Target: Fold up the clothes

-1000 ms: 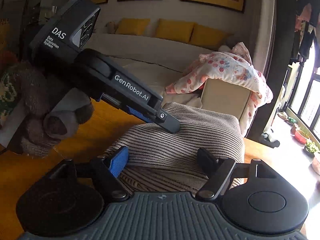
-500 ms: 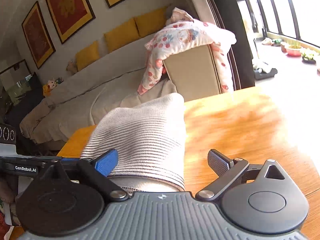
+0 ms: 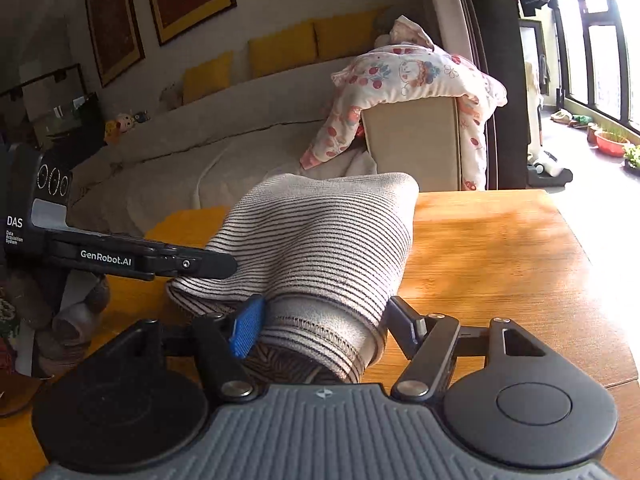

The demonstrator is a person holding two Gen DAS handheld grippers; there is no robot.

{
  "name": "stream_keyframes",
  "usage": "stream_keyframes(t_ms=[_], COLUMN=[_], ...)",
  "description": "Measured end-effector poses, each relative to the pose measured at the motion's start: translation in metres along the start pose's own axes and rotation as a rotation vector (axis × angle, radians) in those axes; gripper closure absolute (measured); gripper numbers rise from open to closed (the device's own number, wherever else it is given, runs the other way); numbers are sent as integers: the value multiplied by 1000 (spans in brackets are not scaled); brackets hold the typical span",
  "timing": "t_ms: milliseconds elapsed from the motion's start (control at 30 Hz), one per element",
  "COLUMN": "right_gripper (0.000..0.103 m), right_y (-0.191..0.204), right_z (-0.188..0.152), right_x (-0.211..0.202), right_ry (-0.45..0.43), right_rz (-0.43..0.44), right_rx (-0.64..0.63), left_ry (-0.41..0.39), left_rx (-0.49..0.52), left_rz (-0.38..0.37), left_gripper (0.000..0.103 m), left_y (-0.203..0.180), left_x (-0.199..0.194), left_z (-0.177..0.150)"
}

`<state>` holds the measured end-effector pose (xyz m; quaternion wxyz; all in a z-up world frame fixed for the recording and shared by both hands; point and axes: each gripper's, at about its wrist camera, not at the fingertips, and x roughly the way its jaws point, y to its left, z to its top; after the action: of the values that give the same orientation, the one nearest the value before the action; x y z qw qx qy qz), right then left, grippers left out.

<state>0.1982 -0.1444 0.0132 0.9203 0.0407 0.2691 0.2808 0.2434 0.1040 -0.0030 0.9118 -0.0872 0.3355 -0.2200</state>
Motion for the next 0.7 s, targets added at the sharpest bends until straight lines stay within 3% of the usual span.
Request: stream_keyframes(t_ms=[133,400,600,700], right_gripper=[29,27,5,0], right_y=[1,-1,-3,-4], right_z=[11,-1,-6,-7], right_x=[-11,15,19,13], right_ry=[-96,-34,14,43], right_rz=[3,-131,-187,-186], right_rx=[26,8,20,43], left_ry=[-2,-8,-11,-20], left_rx=[2,30,9,-15], left_rz=[3,52,85,124], left_gripper=[44,40,34,33], left_y=[-1,-6,-8,-12], left_x=[1,11,-5,-19], left_z=[1,11,-1,-7])
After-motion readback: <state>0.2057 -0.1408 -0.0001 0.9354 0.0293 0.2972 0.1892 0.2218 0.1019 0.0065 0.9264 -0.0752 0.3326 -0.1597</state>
